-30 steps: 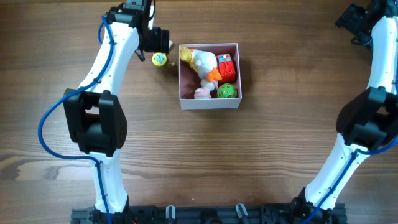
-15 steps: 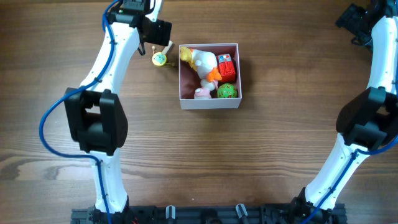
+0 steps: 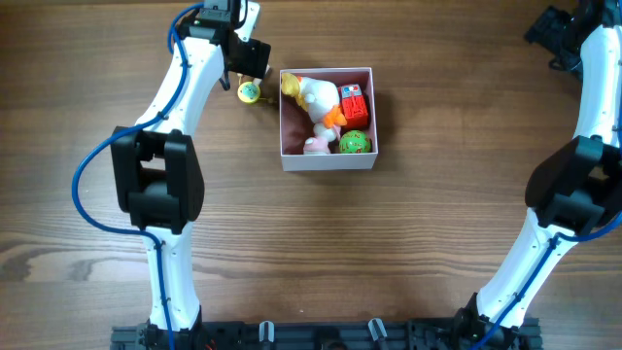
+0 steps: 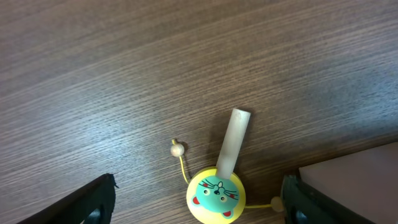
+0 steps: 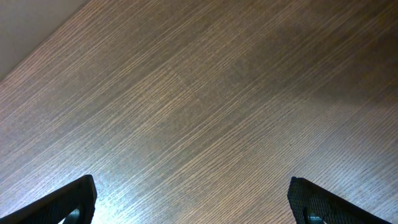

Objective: Pack container
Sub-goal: 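Close the left gripper on the rattle's wooden handle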

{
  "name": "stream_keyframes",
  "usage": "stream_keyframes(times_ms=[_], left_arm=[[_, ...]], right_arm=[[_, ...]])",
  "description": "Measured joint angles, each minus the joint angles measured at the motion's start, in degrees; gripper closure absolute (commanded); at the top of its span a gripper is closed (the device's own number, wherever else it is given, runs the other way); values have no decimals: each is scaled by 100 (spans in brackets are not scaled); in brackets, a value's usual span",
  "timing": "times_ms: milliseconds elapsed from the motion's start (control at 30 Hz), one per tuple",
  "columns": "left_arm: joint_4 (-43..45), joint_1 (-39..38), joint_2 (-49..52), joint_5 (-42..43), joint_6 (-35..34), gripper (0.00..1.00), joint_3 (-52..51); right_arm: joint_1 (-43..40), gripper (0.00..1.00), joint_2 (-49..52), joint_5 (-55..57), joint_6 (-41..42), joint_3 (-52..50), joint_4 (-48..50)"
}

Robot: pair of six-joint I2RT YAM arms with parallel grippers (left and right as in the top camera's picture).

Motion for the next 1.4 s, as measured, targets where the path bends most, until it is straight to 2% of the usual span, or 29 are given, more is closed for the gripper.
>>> stream_keyframes(times_ms=[433,633,967,1400], left_arm=[[39,0,289,245,20,19,0],[42,0,308,275,66,27,0],[101,-2,485,345,210,21,0],[365,-234,708,348,232,22,0]], right_arm=[[0,0,0,0,0,0,0],[0,0,0,0,0,0,0],[0,0,0,0,0,0,0],[0,0,0,0,0,0,0]])
